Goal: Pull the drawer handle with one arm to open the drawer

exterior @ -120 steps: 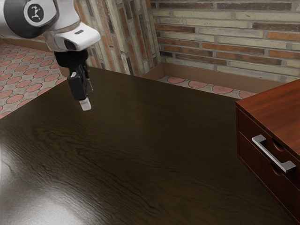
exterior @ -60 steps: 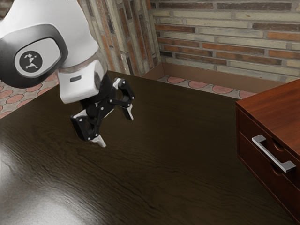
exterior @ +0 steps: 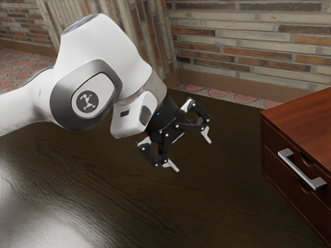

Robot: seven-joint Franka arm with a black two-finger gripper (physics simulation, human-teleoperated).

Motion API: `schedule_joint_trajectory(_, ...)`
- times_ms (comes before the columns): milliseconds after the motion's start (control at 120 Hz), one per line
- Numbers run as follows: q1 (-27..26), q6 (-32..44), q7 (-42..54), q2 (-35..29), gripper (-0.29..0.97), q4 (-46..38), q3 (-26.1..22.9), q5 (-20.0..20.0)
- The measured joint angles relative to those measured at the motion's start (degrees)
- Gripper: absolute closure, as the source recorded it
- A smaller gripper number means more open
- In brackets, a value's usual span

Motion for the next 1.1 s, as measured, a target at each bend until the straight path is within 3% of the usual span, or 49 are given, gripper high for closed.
schedule_joint_trajectory(208,-4.27,6.85,5.97,-1.29,0.07,-3.39,0.01,-2.49)
schedule_joint_trajectory(450,-5.24,11.51,10.69,4.14,0.32,-0.97,-0.08,-4.34)
schedule_joint_trajectory(600,-5.41,13.59,12.6,8.13,0.41,1.51,-0.08,-6.8)
schedule_joint_trajectory(1100,-10.12,16.75,15.75,20.69,0.48,13.44,-0.09,-10.7)
